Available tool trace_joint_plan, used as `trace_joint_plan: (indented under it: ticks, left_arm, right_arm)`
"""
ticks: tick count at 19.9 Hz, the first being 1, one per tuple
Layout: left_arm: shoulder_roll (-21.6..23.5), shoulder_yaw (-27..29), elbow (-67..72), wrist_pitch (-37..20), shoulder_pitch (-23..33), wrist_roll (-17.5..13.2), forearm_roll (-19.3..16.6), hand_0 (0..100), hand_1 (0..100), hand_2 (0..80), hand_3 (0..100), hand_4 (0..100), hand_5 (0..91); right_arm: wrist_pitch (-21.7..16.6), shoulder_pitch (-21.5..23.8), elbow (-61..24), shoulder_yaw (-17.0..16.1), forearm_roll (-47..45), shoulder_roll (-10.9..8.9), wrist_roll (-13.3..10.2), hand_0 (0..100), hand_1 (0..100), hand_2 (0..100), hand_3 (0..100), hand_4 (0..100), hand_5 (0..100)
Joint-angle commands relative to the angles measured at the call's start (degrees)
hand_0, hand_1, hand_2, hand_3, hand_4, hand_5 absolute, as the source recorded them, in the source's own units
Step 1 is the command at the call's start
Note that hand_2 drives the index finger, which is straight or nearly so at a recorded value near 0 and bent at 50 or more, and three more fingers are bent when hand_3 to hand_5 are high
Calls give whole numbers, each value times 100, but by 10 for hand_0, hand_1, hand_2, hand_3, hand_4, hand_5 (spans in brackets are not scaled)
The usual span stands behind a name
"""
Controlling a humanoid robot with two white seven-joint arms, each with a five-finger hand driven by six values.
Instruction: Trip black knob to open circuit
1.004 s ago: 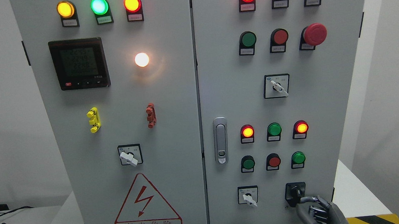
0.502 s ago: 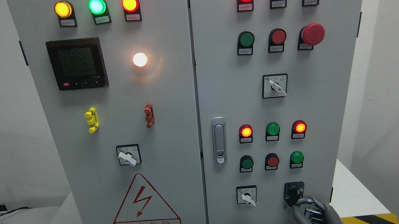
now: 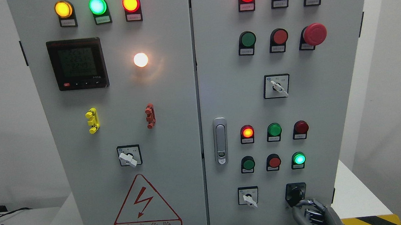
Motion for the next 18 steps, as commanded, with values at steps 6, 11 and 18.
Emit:
trace_joint_plan:
  ticks: [6,11,18]
  left_arm:
    - [-7,0,0,-5,0,-3,-176,120,389,0,0,0,0]
    - [2,0,0,-5,0,-3,-176,120,389,0,0,0,0]
    - [2,0,0,-5,0,-3,-176,120,389,0,0,0,0]
  right_arm:
    - [-12,14,26,5,34,14,-9,503,765,472,1000,986,901]
    - [-12,23,26,-3,34,6,-9,485,752,473,1000,989,902]
    - [-47,119,52,-82,34,-21,17,475,749,474,1000,989,902]
